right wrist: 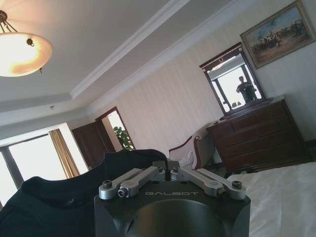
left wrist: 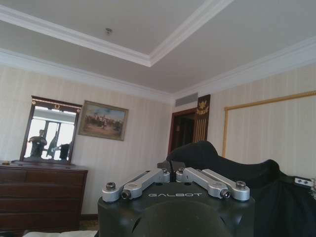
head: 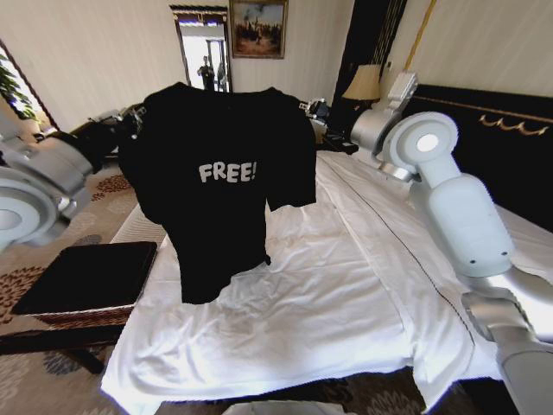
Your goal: Fold the clothes on the bed and place them into the basket.
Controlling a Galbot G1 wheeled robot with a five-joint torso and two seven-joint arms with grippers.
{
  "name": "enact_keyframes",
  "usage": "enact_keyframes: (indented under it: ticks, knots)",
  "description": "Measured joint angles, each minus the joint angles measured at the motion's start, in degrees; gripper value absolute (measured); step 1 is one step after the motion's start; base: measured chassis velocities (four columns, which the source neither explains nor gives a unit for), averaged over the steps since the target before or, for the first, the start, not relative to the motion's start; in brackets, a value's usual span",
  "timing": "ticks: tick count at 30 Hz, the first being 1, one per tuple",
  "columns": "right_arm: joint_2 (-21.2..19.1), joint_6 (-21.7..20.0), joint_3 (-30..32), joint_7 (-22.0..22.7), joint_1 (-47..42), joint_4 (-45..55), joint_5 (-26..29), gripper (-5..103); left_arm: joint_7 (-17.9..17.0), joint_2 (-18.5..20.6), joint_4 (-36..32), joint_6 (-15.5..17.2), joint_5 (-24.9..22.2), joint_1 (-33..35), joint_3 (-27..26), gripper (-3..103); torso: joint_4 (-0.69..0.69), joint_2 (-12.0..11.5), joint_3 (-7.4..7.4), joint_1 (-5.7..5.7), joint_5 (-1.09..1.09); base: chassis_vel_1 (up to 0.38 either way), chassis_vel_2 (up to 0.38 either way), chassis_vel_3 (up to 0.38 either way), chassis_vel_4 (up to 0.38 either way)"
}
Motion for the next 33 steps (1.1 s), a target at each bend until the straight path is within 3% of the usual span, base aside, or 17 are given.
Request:
enact_keyframes:
  ticks: [2,3,9,11,12,13,16,17,20,21,22,26,27,29,31,33]
  knots:
    - [-0.7,0.1,0.6,0.5,-1.1,2.1,1.1,1,-0.4,0.5,-2.3,0.1,-1.1,2.2,-2.4,0,0.00,0.0,0.00,0.00,-0.01,0.000,0.000,0.000,0.000]
    - [-1.8,0.1,1.5,0.9,-2.6,4.9,2.0,1,-0.6,0.8,-4.9,0.1,-1.9,6.0,-6.6,0,-0.01,0.0,0.00,0.00,0.01,0.000,0.000,0.000,0.000]
    - [-6.7,0.9,7.9,2.4,-8.3,14.3,7.2,1,-2.4,0.5,-10.1,0.4,-5.3,11.0,-12.0,0,0.00,0.0,-0.01,-0.02,0.01,0.000,0.000,0.000,0.000]
    - [-13.6,1.9,18.1,3.5,-15.0,21.5,13.2,1,-3.1,0.4,-12.7,0.8,-8.3,11.5,-13.9,0,-0.01,0.0,-0.01,-0.01,0.01,0.000,0.000,0.000,0.000]
    - [-13.6,1.9,18.1,3.5,-15.0,21.5,13.2,1,-3.1,0.4,-12.7,0.8,-8.3,11.5,-13.9,0,-0.01,0.0,-0.01,-0.01,0.01,0.000,0.000,0.000,0.000]
    - [-16.2,2.2,21.7,3.5,-17.9,23.5,14.4,1,-3.5,0.4,-13.4,1.1,-9.2,11.8,-14.7,0,-0.04,0.0,-0.01,-0.01,0.01,0.000,0.000,0.000,0.000]
    - [-26.0,2.8,35.1,2.4,-30.1,31.0,19.0,1,-7.6,0.3,-15.7,4.6,-18.4,16.1,-24.5,0,-0.10,0.0,-0.01,-0.02,0.04,0.000,0.000,0.000,0.000]
    - [-26.0,2.8,35.1,2.4,-30.1,31.0,19.0,1,-7.6,0.3,-15.7,4.6,-18.4,16.1,-24.5,0,-0.10,0.0,-0.01,-0.02,0.04,0.000,0.000,0.000,0.000]
    - [-30.7,3.4,45.4,2.3,-36.3,36.0,23.6,1,-13.4,1.2,-15.9,7.7,-27.0,16.1,-33.9,0,-0.01,0.0,-0.02,-0.04,0.02,0.000,0.000,0.000,0.000]
    - [-31.4,3.6,46.9,2.5,-36.8,36.3,24.7,1,-15.6,1.3,-15.9,9.3,-29.6,16.3,-36.1,0,0.01,0.0,-0.02,-0.03,-0.01,0.000,0.000,0.000,0.000]
    - [-31.4,3.6,46.9,2.5,-36.8,36.3,24.7,1,-15.6,1.3,-15.9,9.3,-29.6,16.3,-36.1,0,0.01,0.0,-0.02,-0.03,-0.01,0.000,0.000,0.000,0.000]
    - [-34.6,4.5,52.3,3.9,-37.1,36.3,30.7,1,-23.2,1.8,-15.8,13.4,-43.0,16.7,-43.8,0,0.01,0.0,0.00,-0.01,-0.03,0.000,0.000,0.000,0.000]
    - [-34.6,4.5,52.3,3.9,-37.1,36.3,30.7,1,-23.2,1.8,-15.8,13.4,-43.0,16.7,-43.8,0,0.01,0.0,0.00,-0.01,-0.03,0.000,0.000,0.000,0.000]
    - [-36.9,4.7,59.1,5.0,-39.4,36.1,37.6,1,-24.6,2.8,-15.7,14.5,-47.3,16.6,-46.8,0,-0.02,0.0,0.00,0.00,0.03,0.000,0.000,0.000,0.000]
    - [-37.4,4.7,60.7,5.2,-40.2,36.1,38.9,1,-24.8,2.9,-15.7,14.6,-47.7,16.5,-47.1,0,-0.02,0.0,0.00,-0.01,0.03,0.000,0.000,0.000,0.000]
    - [-38.1,4.2,66.1,6.0,-44.7,35.9,41.9,1,-25.8,3.0,-15.6,15.0,-49.3,16.4,-46.9,0,-0.05,0.0,-0.01,-0.01,0.01,0.000,0.000,0.000,0.000]
